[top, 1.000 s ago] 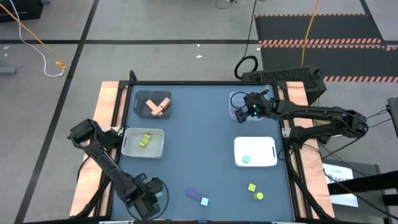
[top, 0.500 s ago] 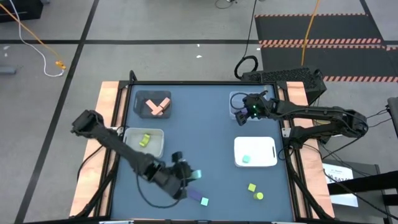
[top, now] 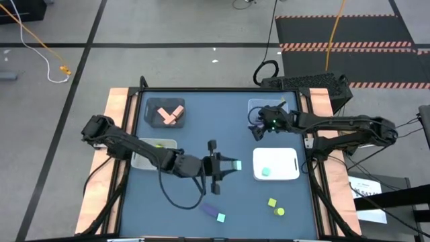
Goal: Sort & place blocks by color
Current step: Put the left blue block into the white bin
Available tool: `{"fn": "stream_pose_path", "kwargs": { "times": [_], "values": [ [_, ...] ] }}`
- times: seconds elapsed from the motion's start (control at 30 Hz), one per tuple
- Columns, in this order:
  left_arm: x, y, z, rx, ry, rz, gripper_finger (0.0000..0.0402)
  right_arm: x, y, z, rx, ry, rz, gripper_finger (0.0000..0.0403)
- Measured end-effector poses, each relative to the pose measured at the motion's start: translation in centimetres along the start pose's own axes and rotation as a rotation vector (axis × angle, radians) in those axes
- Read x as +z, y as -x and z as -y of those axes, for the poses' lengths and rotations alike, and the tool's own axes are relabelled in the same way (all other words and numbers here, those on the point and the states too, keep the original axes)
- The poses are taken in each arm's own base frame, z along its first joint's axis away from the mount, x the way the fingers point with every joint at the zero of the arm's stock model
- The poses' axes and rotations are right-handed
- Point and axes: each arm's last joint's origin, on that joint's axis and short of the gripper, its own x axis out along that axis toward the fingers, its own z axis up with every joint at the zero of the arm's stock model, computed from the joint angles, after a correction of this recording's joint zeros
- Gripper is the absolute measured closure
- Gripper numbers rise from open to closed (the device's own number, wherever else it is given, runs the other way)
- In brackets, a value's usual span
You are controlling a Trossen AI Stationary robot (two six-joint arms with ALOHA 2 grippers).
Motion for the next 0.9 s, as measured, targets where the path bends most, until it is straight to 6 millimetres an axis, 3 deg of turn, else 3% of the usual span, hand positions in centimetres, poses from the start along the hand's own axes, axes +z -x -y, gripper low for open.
{"fn": "stream_pose_path", "kwargs": {
  "times": [0.2, 0.53, 0.7, 0.9],
  "values": [
    [0.5, -0.4, -1.1, 0.036, -0.001, 0.055, 0.0276, -0.4, -0.6, -0.7, 0.113, -0.015, 0.175, 0.0064],
    [0.5, -1.0, -2.8, 0.107, 0.029, 0.077, 0.0276, -2.3, -0.4, 0.3, 0.345, -0.139, 0.591, 0.0064],
    [-0.3, -1.3, -3.6, 0.199, 0.072, 0.001, 0.0276, -2.8, 0.2, -0.1, 0.554, -0.098, 0.603, 0.0064],
    [-1.6, -1.6, -4.6, 0.274, 0.162, -0.105, 0.0276, -2.4, 1.2, -2.3, 0.766, 0.003, 0.563, 0.0064]
  ]
}}
